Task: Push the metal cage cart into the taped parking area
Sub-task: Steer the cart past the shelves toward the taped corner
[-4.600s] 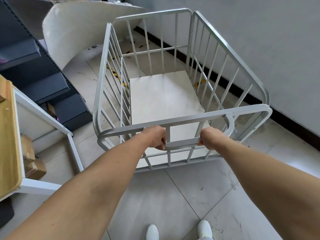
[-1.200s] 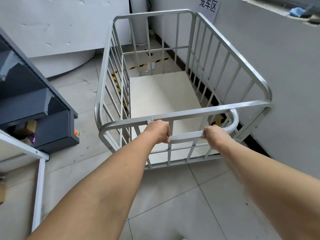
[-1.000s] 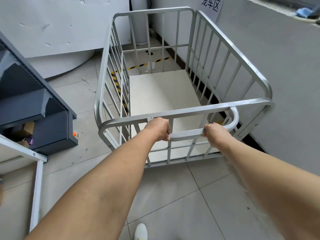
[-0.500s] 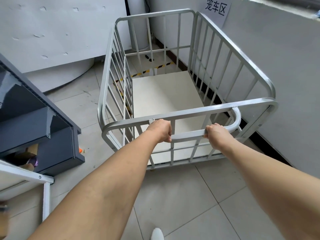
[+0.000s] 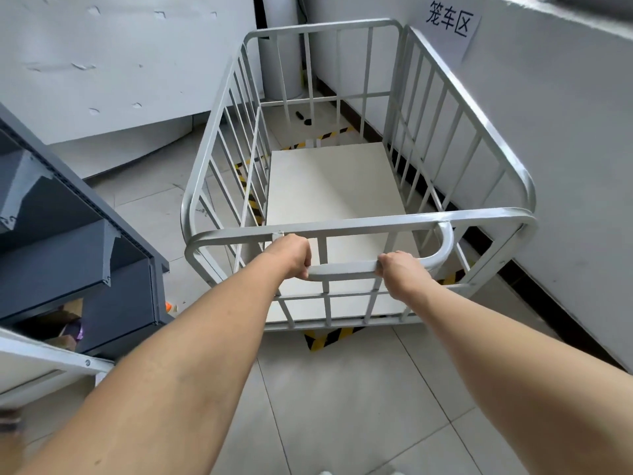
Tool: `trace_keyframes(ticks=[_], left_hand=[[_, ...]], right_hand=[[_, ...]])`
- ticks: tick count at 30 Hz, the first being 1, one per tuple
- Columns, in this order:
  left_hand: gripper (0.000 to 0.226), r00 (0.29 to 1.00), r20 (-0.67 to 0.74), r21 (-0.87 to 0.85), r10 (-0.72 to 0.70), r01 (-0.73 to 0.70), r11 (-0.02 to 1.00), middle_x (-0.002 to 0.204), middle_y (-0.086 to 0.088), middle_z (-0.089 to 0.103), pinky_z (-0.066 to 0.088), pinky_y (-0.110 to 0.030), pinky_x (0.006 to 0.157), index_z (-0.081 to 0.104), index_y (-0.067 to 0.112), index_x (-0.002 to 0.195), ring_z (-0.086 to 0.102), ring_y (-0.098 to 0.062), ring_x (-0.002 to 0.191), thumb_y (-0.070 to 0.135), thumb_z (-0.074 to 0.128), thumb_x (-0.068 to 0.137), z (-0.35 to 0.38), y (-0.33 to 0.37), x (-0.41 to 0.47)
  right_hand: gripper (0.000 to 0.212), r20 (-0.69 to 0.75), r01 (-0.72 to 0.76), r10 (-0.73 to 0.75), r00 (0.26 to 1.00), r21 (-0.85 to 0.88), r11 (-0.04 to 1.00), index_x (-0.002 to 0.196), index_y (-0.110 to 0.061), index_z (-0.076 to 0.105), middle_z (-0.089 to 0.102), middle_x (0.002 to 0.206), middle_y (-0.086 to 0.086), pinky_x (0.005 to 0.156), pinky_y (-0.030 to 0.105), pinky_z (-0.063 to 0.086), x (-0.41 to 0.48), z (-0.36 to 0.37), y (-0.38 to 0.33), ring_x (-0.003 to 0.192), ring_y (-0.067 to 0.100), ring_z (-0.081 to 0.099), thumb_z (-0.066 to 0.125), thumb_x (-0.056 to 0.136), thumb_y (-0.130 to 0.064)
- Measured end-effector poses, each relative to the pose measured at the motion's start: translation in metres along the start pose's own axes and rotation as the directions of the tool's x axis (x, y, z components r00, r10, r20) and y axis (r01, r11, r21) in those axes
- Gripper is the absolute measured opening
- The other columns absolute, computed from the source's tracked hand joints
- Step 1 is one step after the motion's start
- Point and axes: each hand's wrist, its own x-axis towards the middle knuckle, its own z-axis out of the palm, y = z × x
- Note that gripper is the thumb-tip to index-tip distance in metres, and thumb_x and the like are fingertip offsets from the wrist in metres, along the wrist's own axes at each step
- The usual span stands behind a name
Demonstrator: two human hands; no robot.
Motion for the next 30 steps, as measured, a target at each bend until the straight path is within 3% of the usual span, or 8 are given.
trace_keyframes(ticks=[3,7,13,16,19,24,27,30], left_hand=[[0.017,1.000,-0.001,-0.001,-0.027,0.027,1.000,0.108,-0.012,0.071,0.049,-0.028,0.082,0.075,0.007,0.097,0.065,-0.028,0.103,0.005,0.074,0.080,-0.002,-0.010,-0.002],[0.016,0.998,-0.016,-0.024,-0.060,0.059,0.998,0.108,-0.012,0.069,0.044,-0.027,0.077,0.073,0.006,0.098,0.064,-0.031,0.104,0.003,0.071,0.082,-0.004,-0.019,-0.004],[0.013,0.995,-0.007,-0.012,-0.101,0.101,0.995,0.086,-0.009,0.061,0.038,-0.026,0.068,0.068,0.005,0.084,0.058,-0.027,0.082,-0.006,0.061,0.083,-0.007,-0.029,-0.007],[0.010,0.994,-0.018,0.044,-0.107,0.108,0.993,0.100,-0.015,0.064,0.043,-0.030,0.073,0.068,0.005,0.093,0.062,-0.032,0.097,0.000,0.061,0.087,-0.007,-0.032,-0.008],[0.022,0.991,-0.034,0.097,-0.131,0.134,0.986,0.117,-0.015,0.064,0.049,-0.036,0.087,0.066,0.004,0.108,0.061,-0.034,0.110,-0.001,0.055,0.090,-0.005,-0.031,-0.007],[0.028,0.994,0.058,0.036,-0.088,0.086,0.996,0.114,-0.012,0.066,0.048,-0.034,0.086,0.064,0.006,0.107,0.061,-0.032,0.109,0.029,0.066,0.090,-0.001,-0.006,-0.001],[0.027,0.997,0.012,0.041,-0.070,0.070,0.997,0.120,-0.011,0.063,0.047,-0.035,0.090,0.064,0.008,0.109,0.059,-0.032,0.113,0.028,0.064,0.091,0.006,0.015,0.006],[0.027,0.995,0.018,0.057,-0.099,0.098,0.994,0.121,-0.011,0.064,0.048,-0.034,0.089,0.066,0.008,0.110,0.060,-0.032,0.113,0.025,0.067,0.090,0.003,0.029,0.009]], right_hand=[[0.029,0.058,0.002,-0.002,0.998,-0.009,1.000,0.109,-0.006,0.062,0.065,0.109,0.016,0.083,0.036,0.049,0.006,-0.005,-0.012,0.101,0.035,0.061,0.043,0.089,0.002],[0.032,0.113,0.021,-0.018,0.993,-0.030,0.999,0.112,-0.006,0.061,0.065,0.111,0.014,0.080,0.033,0.049,0.010,-0.011,-0.024,0.103,0.034,0.063,0.044,0.087,0.003],[0.027,0.127,0.063,-0.056,0.990,-0.056,0.996,0.110,-0.007,0.062,0.066,0.111,0.014,0.079,0.031,0.048,0.014,-0.014,-0.038,0.104,0.033,0.063,0.048,0.088,0.000],[0.024,0.132,0.093,-0.088,0.987,-0.029,0.995,0.111,-0.006,0.061,0.066,0.111,0.014,0.077,0.030,0.047,0.014,-0.016,-0.040,0.103,0.033,0.063,0.047,0.092,-0.004],[0.022,0.126,0.154,-0.163,0.978,0.079,0.985,0.108,-0.004,0.061,0.066,0.106,0.015,0.078,0.032,0.048,0.011,-0.022,-0.034,0.101,0.033,0.061,0.042,0.099,-0.010],[0.025,0.097,0.128,-0.141,0.985,0.134,0.983,0.106,-0.004,0.066,0.066,0.095,0.013,0.077,0.035,0.053,0.008,-0.027,-0.008,0.086,0.031,0.061,0.043,0.098,-0.012],[0.023,0.130,0.106,-0.119,0.984,0.100,0.989,0.108,-0.008,0.066,0.061,0.088,0.008,0.067,0.027,0.045,0.008,-0.031,0.008,0.079,0.027,0.055,0.046,0.097,-0.011],[0.031,0.139,0.077,-0.099,0.985,0.151,0.985,0.127,-0.014,0.060,0.063,0.121,0.013,0.093,0.033,0.050,0.015,-0.041,0.025,0.110,0.033,0.060,0.052,0.098,-0.020]])
